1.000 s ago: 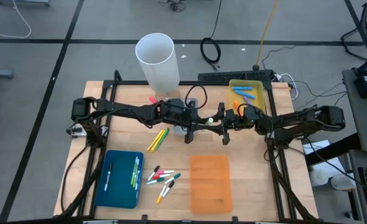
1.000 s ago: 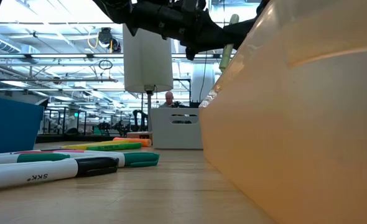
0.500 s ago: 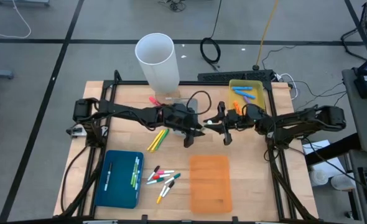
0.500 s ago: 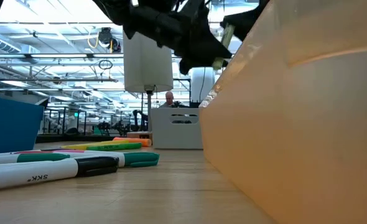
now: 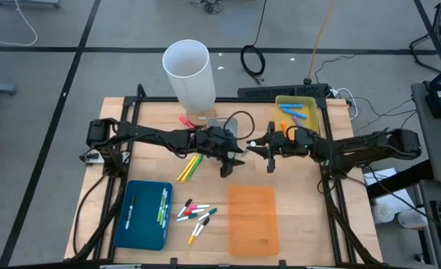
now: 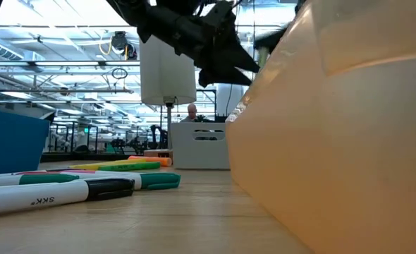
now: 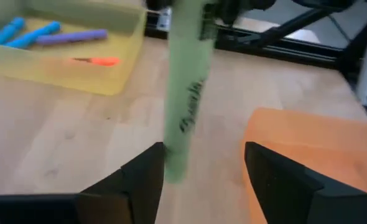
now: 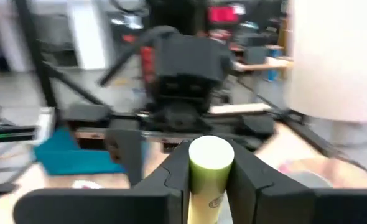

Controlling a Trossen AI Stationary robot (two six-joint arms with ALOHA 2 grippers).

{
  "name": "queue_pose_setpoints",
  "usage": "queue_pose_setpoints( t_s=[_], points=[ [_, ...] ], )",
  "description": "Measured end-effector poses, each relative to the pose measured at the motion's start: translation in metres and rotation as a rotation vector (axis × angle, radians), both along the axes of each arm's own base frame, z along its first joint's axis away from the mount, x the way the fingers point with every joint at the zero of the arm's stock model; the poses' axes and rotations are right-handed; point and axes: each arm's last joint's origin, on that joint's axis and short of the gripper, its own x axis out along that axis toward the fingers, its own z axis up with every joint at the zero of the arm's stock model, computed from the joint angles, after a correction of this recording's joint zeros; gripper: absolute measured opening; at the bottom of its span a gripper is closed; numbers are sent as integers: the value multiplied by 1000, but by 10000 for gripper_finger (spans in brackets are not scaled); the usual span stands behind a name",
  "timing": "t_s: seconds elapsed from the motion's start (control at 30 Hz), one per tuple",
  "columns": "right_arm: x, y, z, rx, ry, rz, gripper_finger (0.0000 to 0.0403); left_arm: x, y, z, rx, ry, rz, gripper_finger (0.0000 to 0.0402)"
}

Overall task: Pick & Place Markers
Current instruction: Put the large green highlighter pen in the yellow bin, then put the large orange highlighter pen in the yellow bin

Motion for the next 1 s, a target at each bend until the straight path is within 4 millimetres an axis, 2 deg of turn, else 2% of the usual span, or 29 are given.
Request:
queue_pose_setpoints(
  t_s=[0.2, 0.37, 0.47, 0.63, 0.83, 1.0],
  points=[
    [-24, -9, 1, -90, 178, -399, 56, -5, 1, -8, -10, 99, 59, 228],
    [-49, -20, -7, -138, 371, -815, 56, -6, 6, -9, 2, 115, 101, 228],
    [-62, -27, -10, -117, 423, -963, 56, -6, 6, -8, 0, 110, 101, 228],
    [-72, -35, -13, -79, 467, -1038, 65, -6, 7, -8, 3, 110, 106, 228],
    [-78, -43, -18, -46, 507, -1099, 154, -7, 7, -10, 2, 133, 105, 228],
    [-79, -44, -18, -37, 503, -1109, 201, -8, 8, -10, -4, 136, 109, 228]
  ],
)
